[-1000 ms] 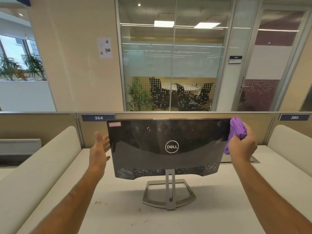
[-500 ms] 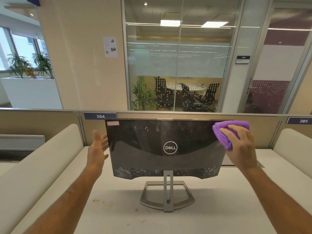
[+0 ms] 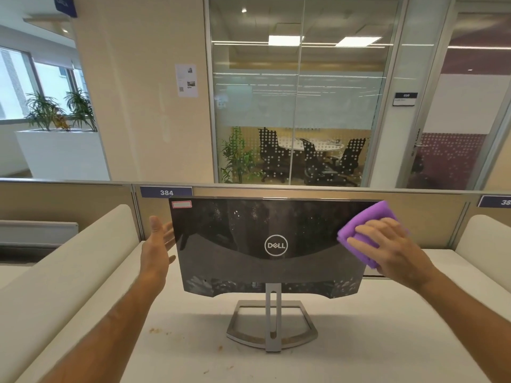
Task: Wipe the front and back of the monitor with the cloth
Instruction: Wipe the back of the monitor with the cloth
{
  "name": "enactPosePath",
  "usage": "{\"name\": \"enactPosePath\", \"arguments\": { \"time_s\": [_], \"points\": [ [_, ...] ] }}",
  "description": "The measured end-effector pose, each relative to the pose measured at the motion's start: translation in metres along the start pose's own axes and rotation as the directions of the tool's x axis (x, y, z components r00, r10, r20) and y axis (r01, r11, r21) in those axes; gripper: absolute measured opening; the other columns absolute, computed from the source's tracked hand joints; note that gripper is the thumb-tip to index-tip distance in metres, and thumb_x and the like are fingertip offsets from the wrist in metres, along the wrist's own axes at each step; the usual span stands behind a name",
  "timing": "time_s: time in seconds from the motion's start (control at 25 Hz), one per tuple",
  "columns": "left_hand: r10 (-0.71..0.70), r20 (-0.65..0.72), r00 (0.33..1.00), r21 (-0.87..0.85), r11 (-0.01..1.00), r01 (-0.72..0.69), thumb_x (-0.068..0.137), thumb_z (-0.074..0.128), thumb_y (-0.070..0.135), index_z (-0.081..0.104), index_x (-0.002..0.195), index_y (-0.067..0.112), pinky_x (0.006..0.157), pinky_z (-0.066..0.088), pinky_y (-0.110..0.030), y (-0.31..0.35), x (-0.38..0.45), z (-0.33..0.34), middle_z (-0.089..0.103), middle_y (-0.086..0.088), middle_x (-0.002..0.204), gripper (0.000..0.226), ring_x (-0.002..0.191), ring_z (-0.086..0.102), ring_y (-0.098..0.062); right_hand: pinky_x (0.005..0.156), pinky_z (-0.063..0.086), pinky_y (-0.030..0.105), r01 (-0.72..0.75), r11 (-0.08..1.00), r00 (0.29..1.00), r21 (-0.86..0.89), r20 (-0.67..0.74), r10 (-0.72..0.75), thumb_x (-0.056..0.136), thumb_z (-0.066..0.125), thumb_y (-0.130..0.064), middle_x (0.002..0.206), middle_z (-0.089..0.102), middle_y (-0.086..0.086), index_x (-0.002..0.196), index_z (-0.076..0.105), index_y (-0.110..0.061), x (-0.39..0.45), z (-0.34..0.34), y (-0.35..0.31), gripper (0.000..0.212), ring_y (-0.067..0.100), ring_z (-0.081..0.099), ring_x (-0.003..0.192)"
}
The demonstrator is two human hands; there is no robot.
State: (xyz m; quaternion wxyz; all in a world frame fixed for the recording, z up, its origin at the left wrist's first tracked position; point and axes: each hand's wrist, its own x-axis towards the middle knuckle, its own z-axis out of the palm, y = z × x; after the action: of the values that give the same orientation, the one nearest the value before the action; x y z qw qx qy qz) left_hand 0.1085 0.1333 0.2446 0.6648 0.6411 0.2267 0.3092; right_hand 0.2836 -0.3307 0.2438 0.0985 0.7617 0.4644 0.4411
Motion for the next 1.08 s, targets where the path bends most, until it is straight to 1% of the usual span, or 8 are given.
{"name": "enactPosePath", "arguments": {
  "time_s": [0.08,0.2,0.36,0.52,0.68,0.84,1.0,1.08],
  "points": [
    [0.002,0.002,1.0,0.001,1.0,-0.002,0.086,0.02,0.076,0.053,0.136,0.031,0.11,0.031,-0.062,0.001,-0.001,0.0,0.052,-0.004,0.145,0.075,0.134,0.046,-0.034,0.09,0.049,0.055,0.047,0.999,0.998,0.008,0.033,-0.047,0.05,0.092,-0.009,0.123,0.061,0.02,0.125,0.057,-0.011,-0.001,-0.005,0.009,0.083,0.04,0.055,0.11],
    [0.0,-0.005,1.0,0.0,1.0,0.0,0.083,0.021,0.077,0.053,0.137,0.03,0.11,0.03,-0.061,0.0,-0.001,0.001,0.052,-0.004,0.145,0.078,0.135,0.046,-0.034,0.091,0.047,0.054,-0.281,0.955,0.951,0.092,-0.11,0.29,0.057,0.089,-0.007,0.123,0.059,0.023,0.127,0.057,-0.011,0.015,-0.01,0.017,0.077,0.043,0.053,0.112],
    [-0.004,-0.006,1.0,-0.004,1.0,0.004,0.082,0.021,0.079,0.052,0.138,0.03,0.109,0.031,-0.062,0.0,-0.001,0.002,0.051,-0.004,0.146,0.08,0.135,0.045,-0.034,0.101,0.043,0.054,0.216,0.976,0.976,-0.011,0.004,-0.216,0.058,0.091,-0.014,0.128,0.06,0.016,0.126,0.061,-0.017,0.022,-0.006,-0.009,0.075,0.038,0.055,0.116],
    [-0.004,0.001,1.0,-0.004,1.0,0.004,0.082,0.021,0.078,0.051,0.139,0.03,0.11,0.03,-0.061,0.002,-0.002,0.001,0.05,-0.004,0.147,0.08,0.136,0.044,-0.034,0.107,0.029,0.069,-0.091,0.995,0.995,0.028,-0.048,0.093,0.055,0.091,-0.018,0.14,0.053,0.02,0.124,0.063,-0.018,0.037,-0.008,-0.003,0.075,0.044,0.044,0.132],
    [-0.009,-0.004,1.0,-0.016,1.0,0.009,0.081,0.022,0.078,0.051,0.138,0.029,0.11,0.03,-0.061,0.002,-0.003,0.002,0.05,-0.004,0.146,0.08,0.135,0.045,-0.034,0.11,0.025,0.07,0.292,0.956,0.948,0.005,0.134,-0.29,0.051,0.094,-0.022,0.145,0.05,0.012,0.128,0.058,-0.026,0.033,-0.003,-0.023,0.085,0.04,0.045,0.134],
    [-0.012,0.006,1.0,-0.014,1.0,0.013,0.079,0.022,0.079,0.052,0.137,0.031,0.109,0.03,-0.061,0.002,-0.003,0.001,0.05,-0.004,0.147,0.081,0.136,0.044,-0.033,0.111,0.029,0.066,-0.06,0.992,0.998,0.109,0.001,0.061,0.055,0.093,-0.015,0.144,0.049,0.021,0.13,0.057,-0.021,0.046,-0.006,-0.012,0.084,0.042,0.039,0.137],
    [-0.009,-0.001,1.0,-0.017,1.0,0.009,0.08,0.021,0.079,0.052,0.137,0.031,0.109,0.03,-0.06,0.001,-0.002,0.002,0.05,-0.004,0.147,0.08,0.136,0.045,-0.034,0.112,0.031,0.061,0.251,0.964,0.963,0.089,0.082,-0.258,0.057,0.093,-0.018,0.147,0.047,0.016,0.132,0.057,-0.024,0.041,-0.005,-0.024,0.084,0.04,0.039,0.138],
    [-0.007,0.002,1.0,-0.016,1.0,0.007,0.081,0.022,0.078,0.052,0.137,0.031,0.109,0.03,-0.061,0.0,-0.002,0.001,0.05,-0.004,0.146,0.08,0.135,0.045,-0.033,0.111,0.032,0.062,0.087,0.986,0.996,0.142,-0.003,-0.088,0.06,0.091,-0.014,0.147,0.046,0.019,0.131,0.058,-0.021,0.046,-0.007,-0.012,0.079,0.041,0.035,0.14]
  ]
}}
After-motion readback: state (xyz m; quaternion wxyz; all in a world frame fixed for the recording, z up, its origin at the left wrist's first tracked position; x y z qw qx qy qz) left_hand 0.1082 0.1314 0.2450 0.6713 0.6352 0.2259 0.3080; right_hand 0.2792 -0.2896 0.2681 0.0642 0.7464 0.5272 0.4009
